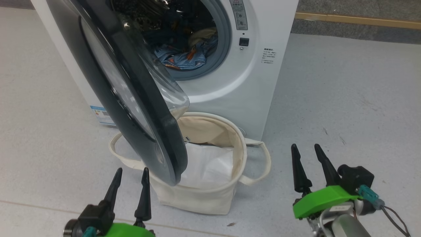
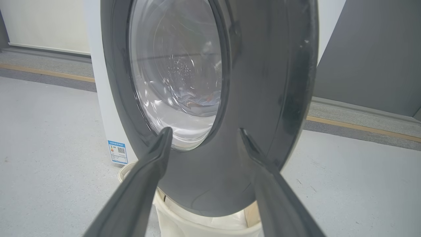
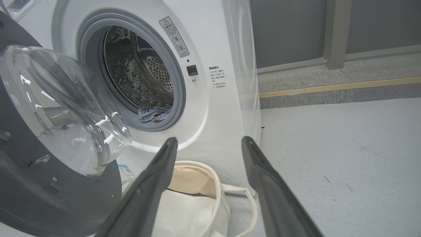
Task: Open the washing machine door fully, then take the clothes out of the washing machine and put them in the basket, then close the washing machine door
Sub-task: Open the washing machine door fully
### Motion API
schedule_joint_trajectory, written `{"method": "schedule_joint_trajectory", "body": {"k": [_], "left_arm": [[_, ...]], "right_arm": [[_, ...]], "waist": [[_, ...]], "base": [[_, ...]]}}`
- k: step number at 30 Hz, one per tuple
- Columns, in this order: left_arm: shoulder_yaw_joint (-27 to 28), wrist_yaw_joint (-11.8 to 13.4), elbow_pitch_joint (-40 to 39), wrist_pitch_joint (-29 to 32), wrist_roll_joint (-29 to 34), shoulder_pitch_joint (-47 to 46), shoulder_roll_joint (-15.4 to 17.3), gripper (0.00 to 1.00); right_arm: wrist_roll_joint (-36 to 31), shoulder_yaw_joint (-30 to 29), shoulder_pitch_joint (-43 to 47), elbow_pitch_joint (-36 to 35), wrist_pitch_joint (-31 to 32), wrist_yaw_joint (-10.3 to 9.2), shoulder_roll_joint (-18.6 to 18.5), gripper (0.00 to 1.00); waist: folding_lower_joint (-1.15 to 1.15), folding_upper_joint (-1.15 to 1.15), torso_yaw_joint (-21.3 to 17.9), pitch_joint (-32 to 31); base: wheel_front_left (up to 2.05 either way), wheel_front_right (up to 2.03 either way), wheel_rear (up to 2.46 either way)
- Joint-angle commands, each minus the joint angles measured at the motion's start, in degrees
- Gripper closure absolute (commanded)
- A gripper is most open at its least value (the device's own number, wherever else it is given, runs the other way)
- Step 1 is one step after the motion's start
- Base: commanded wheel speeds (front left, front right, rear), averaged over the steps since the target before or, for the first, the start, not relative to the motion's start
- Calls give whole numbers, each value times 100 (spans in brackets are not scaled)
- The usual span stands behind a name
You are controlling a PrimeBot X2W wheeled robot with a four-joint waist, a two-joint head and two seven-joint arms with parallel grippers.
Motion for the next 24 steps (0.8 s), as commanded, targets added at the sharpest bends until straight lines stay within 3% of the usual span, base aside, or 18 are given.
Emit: {"method": "schedule_joint_trajectory", "body": {"k": [1, 13, 18, 24], "left_arm": [[184, -19, -147, -68, 38, -150, 22, 0], [175, -2, -165, -68, 26, -211, 22, 0], [177, 108, -900, -68, 65, -407, 22, 0], [-194, 155, -1853, -68, 382, -654, 22, 0]], "right_arm": [[-35, 111, -99, -222, -71, 2, 50, 0], [-18, 20, -115, -245, -71, 2, 135, 0], [58, 3, -142, -225, -71, 2, 151, 0], [227, 87, -161, -222, -71, 2, 155, 0]], "waist": [[0, 0, -1, 0], [0, 0, 61, -32], [0, 0, 103, -55], [0, 0, 118, -44]], "base": [[0, 0, 0], [0, 0, 0], [0, 0, 0], [0, 0, 0]]}}
